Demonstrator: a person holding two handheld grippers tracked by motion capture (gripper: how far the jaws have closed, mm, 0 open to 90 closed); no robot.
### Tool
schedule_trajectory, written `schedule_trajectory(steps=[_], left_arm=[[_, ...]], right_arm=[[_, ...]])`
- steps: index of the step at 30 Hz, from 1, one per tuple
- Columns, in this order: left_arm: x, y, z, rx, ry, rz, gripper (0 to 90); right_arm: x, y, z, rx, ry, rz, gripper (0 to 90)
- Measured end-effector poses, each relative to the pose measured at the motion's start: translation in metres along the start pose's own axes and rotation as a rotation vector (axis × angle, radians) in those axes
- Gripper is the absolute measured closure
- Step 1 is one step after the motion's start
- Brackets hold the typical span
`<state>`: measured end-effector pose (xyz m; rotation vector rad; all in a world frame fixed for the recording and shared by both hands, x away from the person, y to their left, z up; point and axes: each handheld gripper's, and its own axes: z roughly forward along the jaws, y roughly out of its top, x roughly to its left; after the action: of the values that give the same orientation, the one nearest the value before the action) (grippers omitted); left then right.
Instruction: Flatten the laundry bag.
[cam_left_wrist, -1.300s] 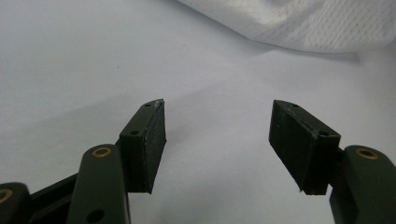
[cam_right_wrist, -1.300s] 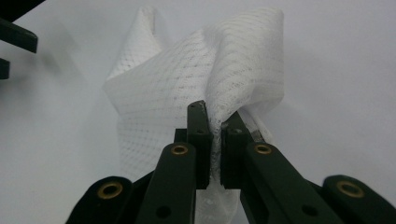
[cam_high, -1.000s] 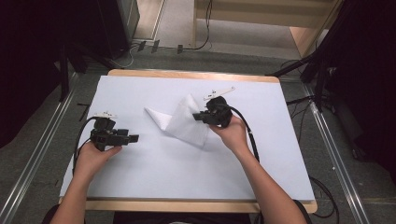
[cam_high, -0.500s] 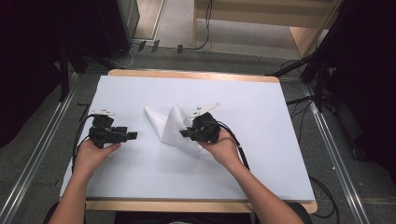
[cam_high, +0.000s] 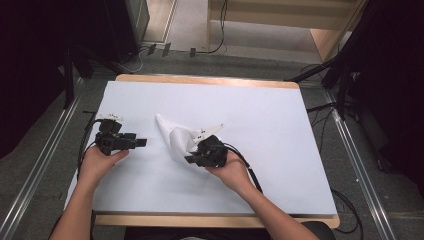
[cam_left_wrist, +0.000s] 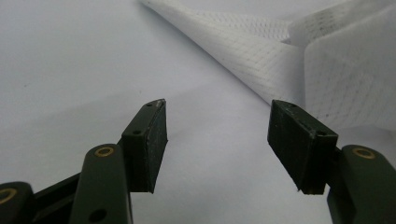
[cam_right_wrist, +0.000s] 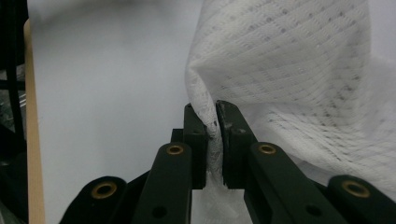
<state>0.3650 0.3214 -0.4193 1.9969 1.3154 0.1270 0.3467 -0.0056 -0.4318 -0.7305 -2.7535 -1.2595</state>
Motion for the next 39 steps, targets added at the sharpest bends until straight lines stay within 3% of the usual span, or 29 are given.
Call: schedule_trajectory(steps=[11, 16, 20, 27, 30, 31, 32, 34, 39], left_arm=[[0.001, 0.006, 0.003, -0.003, -0.006, 0.004, 38.7], [0.001, 0.009, 0.005, 0.003, -0.006, 0.013, 38.6], [0.002, 0.011, 0.006, 0.004, -0.007, 0.018, 38.6], [0.002, 0.012, 0.006, 0.000, -0.009, 0.014, 38.6], [0.002, 0.013, 0.006, -0.002, -0.008, 0.013, 38.6], [0.002, 0.013, 0.006, -0.002, -0.007, 0.013, 38.6], [0.002, 0.013, 0.006, -0.002, -0.007, 0.013, 38.6], [0.003, 0.013, 0.006, -0.004, -0.007, 0.015, 38.6], [0.002, 0.012, 0.005, -0.004, -0.001, 0.017, 38.7]], right_arm=[[0.015, -0.008, 0.017, 0.043, 0.047, -0.012, 79.9], [0.021, -0.010, 0.020, 0.059, 0.060, -0.027, 70.7], [0.028, -0.006, 0.007, 0.035, 0.065, -0.054, 51.9], [0.027, -0.002, -0.020, -0.012, 0.064, -0.040, 46.5], [0.020, -0.001, -0.031, -0.033, 0.045, -0.029, 52.1], [0.015, -0.002, -0.035, -0.033, 0.026, -0.014, 59.5], [0.015, -0.002, -0.035, -0.033, 0.026, -0.014, 59.5], [0.004, -0.005, -0.037, -0.022, 0.006, 0.016, 71.1], [-0.013, -0.009, -0.033, -0.006, -0.028, 0.054, 84.3]])
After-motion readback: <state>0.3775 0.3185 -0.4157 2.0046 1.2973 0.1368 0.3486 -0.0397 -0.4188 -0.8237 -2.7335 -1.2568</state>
